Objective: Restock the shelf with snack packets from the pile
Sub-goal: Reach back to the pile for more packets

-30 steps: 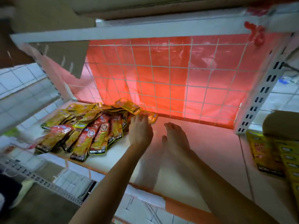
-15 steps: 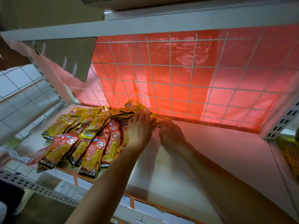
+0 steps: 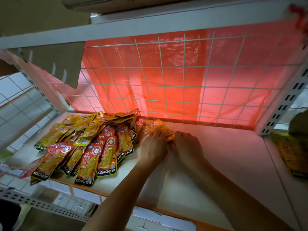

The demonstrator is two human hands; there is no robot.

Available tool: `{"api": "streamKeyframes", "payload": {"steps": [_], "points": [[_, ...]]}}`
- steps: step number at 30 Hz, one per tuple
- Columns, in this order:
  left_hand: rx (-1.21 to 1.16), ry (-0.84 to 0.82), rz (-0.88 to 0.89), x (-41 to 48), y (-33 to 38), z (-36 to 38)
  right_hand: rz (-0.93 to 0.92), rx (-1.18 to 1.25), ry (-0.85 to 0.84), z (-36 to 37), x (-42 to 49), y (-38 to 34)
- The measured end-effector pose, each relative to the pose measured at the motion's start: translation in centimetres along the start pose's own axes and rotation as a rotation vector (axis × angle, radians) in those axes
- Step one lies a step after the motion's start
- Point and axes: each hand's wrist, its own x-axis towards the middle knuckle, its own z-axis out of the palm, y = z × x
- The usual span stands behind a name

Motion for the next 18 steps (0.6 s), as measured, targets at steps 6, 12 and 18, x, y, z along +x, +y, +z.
{"api": "streamKeyframes", "payload": {"steps": [6,12,18], "points": [[-0.069,0.038,-0.16,-0.1,3.8,-0.1,0.018,-0.042,-0.016,-0.7,-3.4,1.1],[-0.018,-0.09,-0.358,0.3,6.6,0.3,0.035,0.018,-0.048,-2.0,-6.4,3.5],[-0.054,-0.116,-0.32,0.4,9.4,-0.3,0.11,0.024,-0.042,-2.9,-8.1,5.7]]}}
